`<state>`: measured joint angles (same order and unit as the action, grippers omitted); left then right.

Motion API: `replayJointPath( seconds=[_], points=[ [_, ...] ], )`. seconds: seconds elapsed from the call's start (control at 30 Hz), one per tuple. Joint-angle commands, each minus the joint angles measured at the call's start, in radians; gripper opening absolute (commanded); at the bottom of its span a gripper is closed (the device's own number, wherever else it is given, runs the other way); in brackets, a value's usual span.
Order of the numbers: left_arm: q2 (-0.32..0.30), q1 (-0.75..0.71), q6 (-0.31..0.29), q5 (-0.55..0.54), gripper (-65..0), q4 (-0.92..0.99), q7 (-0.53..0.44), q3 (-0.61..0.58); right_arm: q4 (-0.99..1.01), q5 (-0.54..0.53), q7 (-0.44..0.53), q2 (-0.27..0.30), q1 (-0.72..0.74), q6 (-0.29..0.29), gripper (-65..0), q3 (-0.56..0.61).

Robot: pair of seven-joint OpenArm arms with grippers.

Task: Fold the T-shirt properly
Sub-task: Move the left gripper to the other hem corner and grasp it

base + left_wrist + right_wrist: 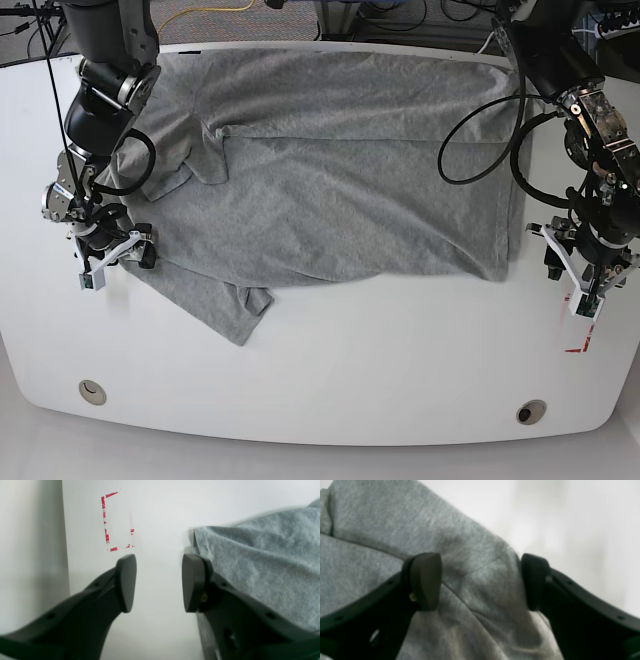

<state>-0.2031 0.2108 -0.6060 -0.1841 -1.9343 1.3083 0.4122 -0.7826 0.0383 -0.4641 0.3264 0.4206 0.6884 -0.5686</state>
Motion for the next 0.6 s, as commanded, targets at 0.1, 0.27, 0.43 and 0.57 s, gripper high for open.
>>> replayJointPath(
  seconds=[0.1, 0.27, 0.43, 0.57],
  points=[
    [-0.011, 0.017, 0.004, -0.005, -36.9, -0.014, -0.02, 0.001, -0.008, 0.004, -0.02, 0.004, 0.021, 0.01, -22.0, 0.002],
    [-0.011, 0.003, 0.004, -0.005, -36.8, -0.014, -0.022, 0.001, -0.008, 0.005, -0.02, -0.002, 0.036, 0.01, -35.2, 0.02],
    [-0.011, 0.0, 0.004, -0.005, -36.5, -0.012, -0.022, 0.001, -0.008, 0.004, -0.02, -0.006, 0.042, 0.01, -41.2, 0.071],
    [-0.011, 0.0, 0.007, -0.004, -36.4, -0.011, -0.022, 0.004, -0.008, 0.004, -0.018, -0.008, 0.047, 0.01, -46.3, 0.077]
  ],
)
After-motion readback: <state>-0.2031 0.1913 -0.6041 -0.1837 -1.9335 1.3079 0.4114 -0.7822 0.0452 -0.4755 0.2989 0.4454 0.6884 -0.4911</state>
